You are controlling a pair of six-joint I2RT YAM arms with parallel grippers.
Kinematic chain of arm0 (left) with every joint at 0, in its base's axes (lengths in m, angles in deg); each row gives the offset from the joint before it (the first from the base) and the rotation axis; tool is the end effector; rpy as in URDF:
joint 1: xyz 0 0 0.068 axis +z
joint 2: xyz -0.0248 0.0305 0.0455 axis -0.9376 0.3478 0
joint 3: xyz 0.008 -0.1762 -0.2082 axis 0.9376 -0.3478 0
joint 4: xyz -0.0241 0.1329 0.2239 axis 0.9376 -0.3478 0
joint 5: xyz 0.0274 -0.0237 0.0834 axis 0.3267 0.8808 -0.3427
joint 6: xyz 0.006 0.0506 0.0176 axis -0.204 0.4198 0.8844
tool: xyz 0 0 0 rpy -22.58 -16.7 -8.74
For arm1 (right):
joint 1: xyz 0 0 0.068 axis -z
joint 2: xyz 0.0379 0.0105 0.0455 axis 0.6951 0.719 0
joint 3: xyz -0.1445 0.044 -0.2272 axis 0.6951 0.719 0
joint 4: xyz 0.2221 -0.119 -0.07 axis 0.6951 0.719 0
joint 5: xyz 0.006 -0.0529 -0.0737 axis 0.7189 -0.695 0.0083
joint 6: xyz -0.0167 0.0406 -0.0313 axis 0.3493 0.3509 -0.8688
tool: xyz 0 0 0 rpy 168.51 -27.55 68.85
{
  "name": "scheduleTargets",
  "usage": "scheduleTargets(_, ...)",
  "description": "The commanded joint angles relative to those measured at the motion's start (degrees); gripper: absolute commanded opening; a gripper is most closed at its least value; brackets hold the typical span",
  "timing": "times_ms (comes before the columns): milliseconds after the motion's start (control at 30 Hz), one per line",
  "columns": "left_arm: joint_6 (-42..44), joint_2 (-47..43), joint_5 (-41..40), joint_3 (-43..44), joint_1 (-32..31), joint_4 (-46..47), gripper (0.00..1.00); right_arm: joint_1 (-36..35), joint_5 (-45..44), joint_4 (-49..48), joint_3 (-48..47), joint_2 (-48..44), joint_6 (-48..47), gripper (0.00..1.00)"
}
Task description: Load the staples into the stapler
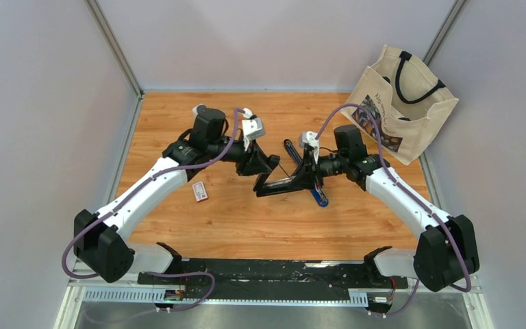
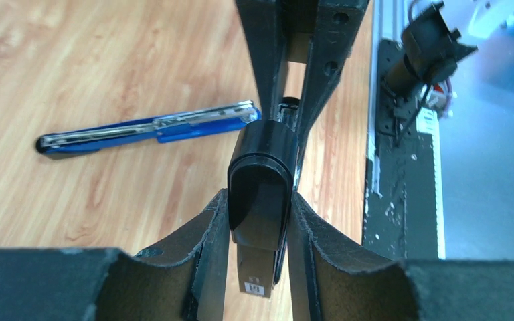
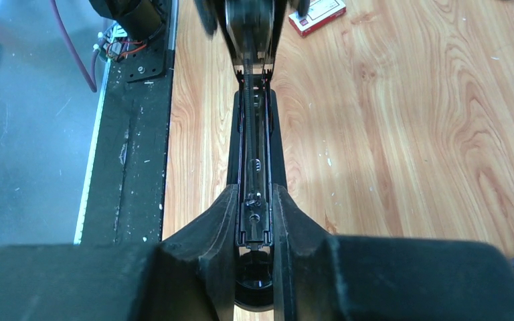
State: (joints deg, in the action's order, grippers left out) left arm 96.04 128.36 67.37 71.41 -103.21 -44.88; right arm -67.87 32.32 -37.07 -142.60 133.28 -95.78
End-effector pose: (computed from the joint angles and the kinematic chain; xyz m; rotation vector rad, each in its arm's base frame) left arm 0.2285 -0.1833 0.3430 1.2430 1.7132 -1.1155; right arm 0.2283 0.1353 0.2752 -1.3363 1.6285 1.2103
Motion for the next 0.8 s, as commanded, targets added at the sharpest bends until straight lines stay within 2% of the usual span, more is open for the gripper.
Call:
scheduleTargets(0, -9.0, -5.9, 0.0, -2.1, 5.3, 14.5, 0.0, 4.2, 2.0, -7.1, 0.8, -2.5, 10.2, 0.0)
scheduleTargets(333, -26.0, -10.9, 0.9, -11.5, 15.4, 35.9, 0.0, 9.9, 5.1, -17.9, 2.9, -5.9, 22.9, 0.0)
scheduleTargets(567, -41.0, -10.7, 0.4, -21.5, 20.6, 57.7, 0.0, 11.7, 6.0, -24.4, 3.6, -8.8, 29.8, 0.0)
scheduleTargets(767, -46.9, -10.2, -0.7, -25.6, 21.8, 65.9, 0.0, 12.1, 3.9, -26.3, 4.3, -11.6, 31.8, 0.0)
